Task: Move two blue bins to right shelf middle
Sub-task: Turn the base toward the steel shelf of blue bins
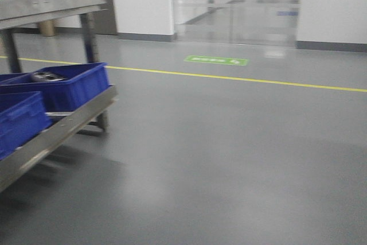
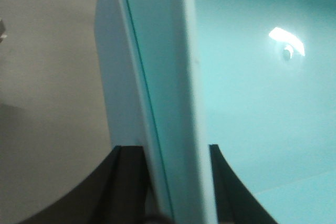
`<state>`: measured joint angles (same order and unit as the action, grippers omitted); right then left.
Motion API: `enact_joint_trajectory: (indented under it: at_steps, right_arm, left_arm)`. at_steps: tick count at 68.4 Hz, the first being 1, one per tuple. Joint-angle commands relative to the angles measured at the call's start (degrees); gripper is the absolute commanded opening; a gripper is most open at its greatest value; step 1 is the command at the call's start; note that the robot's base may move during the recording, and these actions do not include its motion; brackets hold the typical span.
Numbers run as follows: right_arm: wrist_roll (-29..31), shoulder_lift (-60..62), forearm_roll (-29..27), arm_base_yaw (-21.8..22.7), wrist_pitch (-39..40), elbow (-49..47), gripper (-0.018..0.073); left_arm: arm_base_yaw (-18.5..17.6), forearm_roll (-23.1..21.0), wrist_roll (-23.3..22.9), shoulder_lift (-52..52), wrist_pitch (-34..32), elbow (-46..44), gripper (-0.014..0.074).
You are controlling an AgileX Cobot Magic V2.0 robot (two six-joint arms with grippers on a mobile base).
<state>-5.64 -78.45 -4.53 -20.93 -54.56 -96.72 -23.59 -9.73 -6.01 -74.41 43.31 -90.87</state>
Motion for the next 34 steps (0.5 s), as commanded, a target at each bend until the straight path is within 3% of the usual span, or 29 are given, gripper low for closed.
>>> enact_joint_trajectory:
  at_steps: [1, 34]
  right_arm:
    - [1.51, 0.82, 1.24, 0.28, 4.05, -0.80, -0.0154]
    - [1.51, 0.82, 1.24, 0.28, 4.05, -0.80, -0.0154]
  left_arm:
    - [-0.26, -2.61, -0.65, 1.45, -5.75, -1.35, -0.0111]
    - [-0.26, -2.61, -0.65, 1.45, -5.75, -1.35, -0.0111]
